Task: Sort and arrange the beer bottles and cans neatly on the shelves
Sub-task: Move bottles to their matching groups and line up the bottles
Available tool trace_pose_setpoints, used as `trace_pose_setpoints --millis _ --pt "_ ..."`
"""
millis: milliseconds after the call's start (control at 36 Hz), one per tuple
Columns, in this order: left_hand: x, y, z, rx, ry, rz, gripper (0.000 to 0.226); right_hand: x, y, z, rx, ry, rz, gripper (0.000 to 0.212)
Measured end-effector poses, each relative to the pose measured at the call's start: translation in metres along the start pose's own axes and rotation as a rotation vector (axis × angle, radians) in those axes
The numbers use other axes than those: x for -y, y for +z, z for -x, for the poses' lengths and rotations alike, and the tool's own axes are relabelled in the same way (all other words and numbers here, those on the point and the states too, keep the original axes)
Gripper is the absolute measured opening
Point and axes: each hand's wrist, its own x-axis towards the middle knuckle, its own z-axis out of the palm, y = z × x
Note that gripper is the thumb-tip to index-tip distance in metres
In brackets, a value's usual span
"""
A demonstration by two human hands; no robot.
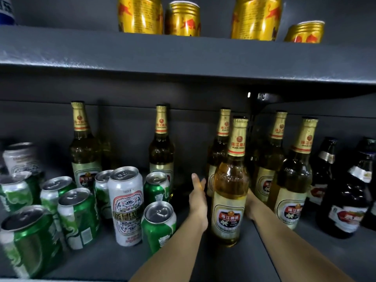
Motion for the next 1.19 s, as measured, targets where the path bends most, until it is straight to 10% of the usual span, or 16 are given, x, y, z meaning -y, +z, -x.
trace_pose_setpoints --millis 611,889,1028,1194 --pt "0.017 0.007 0.025 -0.105 0.034 0.037 0.069 -0.029 0.006 0.045 -0.298 -0.076 -0.084 0.030" --pt "0.022 0.008 0.092 -0.310 0.434 -0.410 0.041 -0.049 0.003 0.091 -0.590 -0.277 0.468 0.021" --pt "0.029 -0.007 0.118 -0.435 0.697 -0.746 0.027 -0.060 0.009 0.116 -0.734 -0.592 0.617 0.010" --pt "0.017 -0.034 0.150 -0.593 0.870 -0.724 0.013 -0.061 0.036 0.137 -0.545 -0.974 0.833 0.009"
